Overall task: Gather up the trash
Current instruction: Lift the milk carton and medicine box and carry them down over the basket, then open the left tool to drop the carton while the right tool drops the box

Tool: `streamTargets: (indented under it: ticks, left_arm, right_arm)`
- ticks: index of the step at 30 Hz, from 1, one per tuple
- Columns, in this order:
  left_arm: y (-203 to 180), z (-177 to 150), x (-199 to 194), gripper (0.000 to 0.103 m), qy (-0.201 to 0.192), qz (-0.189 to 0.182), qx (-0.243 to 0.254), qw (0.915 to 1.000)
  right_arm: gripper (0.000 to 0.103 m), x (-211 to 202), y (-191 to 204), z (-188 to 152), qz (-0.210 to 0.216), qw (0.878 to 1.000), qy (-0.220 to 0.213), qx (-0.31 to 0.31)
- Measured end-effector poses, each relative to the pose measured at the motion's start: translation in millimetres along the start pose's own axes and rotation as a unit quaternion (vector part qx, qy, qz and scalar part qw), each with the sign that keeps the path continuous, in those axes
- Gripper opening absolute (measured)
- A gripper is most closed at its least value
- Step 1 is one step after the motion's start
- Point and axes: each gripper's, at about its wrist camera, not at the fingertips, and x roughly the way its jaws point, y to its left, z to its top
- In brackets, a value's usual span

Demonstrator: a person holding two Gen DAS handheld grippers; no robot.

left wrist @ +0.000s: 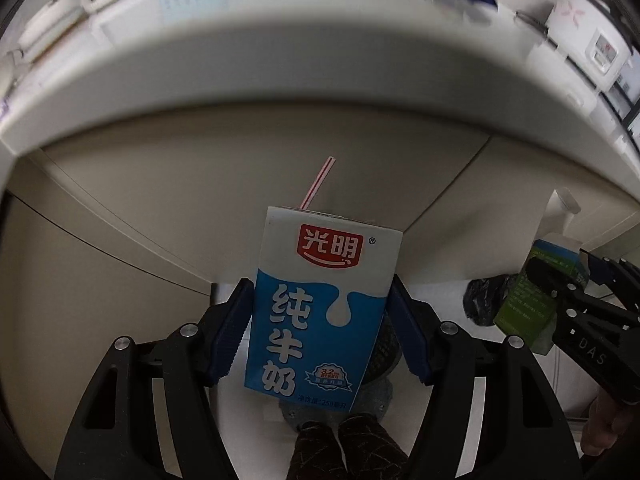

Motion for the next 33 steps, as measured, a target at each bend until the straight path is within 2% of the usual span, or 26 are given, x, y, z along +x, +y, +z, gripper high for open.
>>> streamTargets:
  ticks: [9, 18, 25, 33]
  left_arm:
    - [-4.7, -32.3, 92.6, 0.065, 0.02, 0.003, 0.004, 0.9998]
    - [-23.0, -77.7, 175.6, 0.065, 0.041, -0.002, 0.009, 0.9991]
    - [-25.1, -104.4, 208.7, 0.065, 0.06, -0.007, 0.015, 0.998]
    - [-32.1, -118.4, 218.0, 0.067, 0.065, -0.015, 0.025, 0.9974]
  right_arm:
    - [0.053, 95.6, 1.9, -35.9, 0.002, 1.0, 0.029, -0.004]
    - [0.053, 164.9, 7.9, -85.4, 0.012, 0.998, 0.059, -0.009]
    - [0.053, 187.6, 2.5, -108.7, 0.015, 0.997, 0.077, -0.005]
    - [0.053, 190.9, -0.6, -120.7, 0.015, 0.996, 0.087, -0.003]
